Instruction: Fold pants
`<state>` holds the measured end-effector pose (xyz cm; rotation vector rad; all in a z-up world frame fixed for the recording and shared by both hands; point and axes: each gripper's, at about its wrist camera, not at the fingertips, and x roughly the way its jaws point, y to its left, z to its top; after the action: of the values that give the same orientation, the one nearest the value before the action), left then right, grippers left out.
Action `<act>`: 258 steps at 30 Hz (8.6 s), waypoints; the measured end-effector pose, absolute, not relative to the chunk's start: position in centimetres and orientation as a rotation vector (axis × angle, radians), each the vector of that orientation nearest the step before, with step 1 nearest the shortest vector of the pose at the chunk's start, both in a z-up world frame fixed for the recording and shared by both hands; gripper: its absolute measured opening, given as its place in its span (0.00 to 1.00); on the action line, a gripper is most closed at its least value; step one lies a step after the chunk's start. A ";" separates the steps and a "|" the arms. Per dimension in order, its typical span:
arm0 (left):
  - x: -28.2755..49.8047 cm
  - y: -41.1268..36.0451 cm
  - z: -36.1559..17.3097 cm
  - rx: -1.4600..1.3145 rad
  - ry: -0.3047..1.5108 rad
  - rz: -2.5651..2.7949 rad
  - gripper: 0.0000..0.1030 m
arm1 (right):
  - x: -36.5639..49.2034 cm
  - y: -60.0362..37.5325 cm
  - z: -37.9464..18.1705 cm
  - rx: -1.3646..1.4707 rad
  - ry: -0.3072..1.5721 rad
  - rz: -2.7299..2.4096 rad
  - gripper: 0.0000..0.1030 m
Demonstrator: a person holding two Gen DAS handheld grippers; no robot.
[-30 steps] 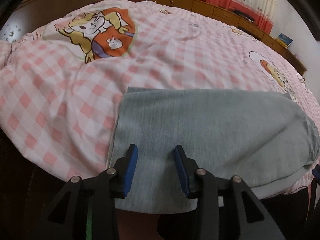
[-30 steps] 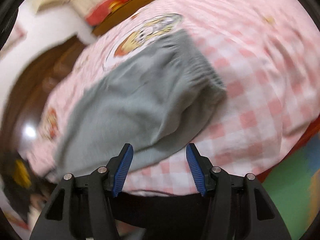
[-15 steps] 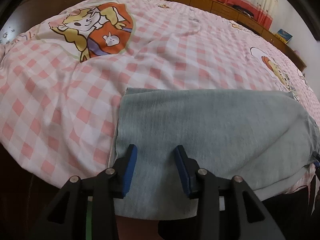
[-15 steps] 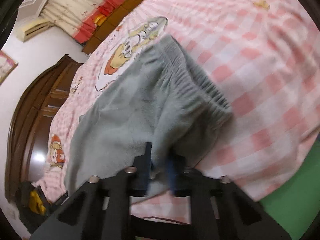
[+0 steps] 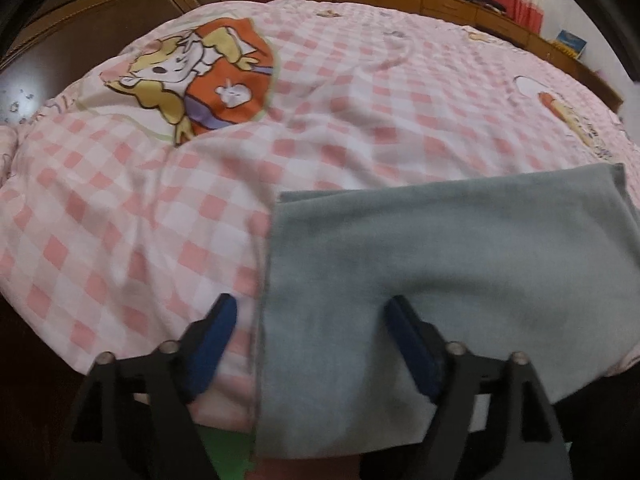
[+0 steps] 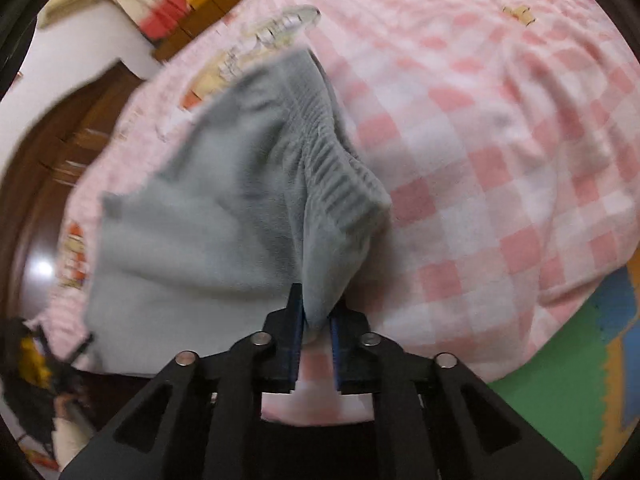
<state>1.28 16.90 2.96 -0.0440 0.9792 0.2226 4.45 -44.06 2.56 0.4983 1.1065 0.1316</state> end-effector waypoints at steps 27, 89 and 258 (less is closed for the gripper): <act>2.1 9.7 3.1 -0.034 0.941 0.163 0.79 | 14.1 -43.4 7.1 0.122 0.962 0.158 0.23; -2.8 17.2 6.3 -0.193 0.863 0.139 0.55 | 4.6 -21.4 7.8 0.018 0.987 0.367 0.49; -0.9 -1.7 6.7 -0.203 0.871 -0.334 0.55 | 7.2 -40.3 18.2 0.153 0.878 0.140 0.05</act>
<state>-0.93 -1.71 6.74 -0.2028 0.8715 -0.3336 7.17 -40.26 18.24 0.1535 0.8775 0.1400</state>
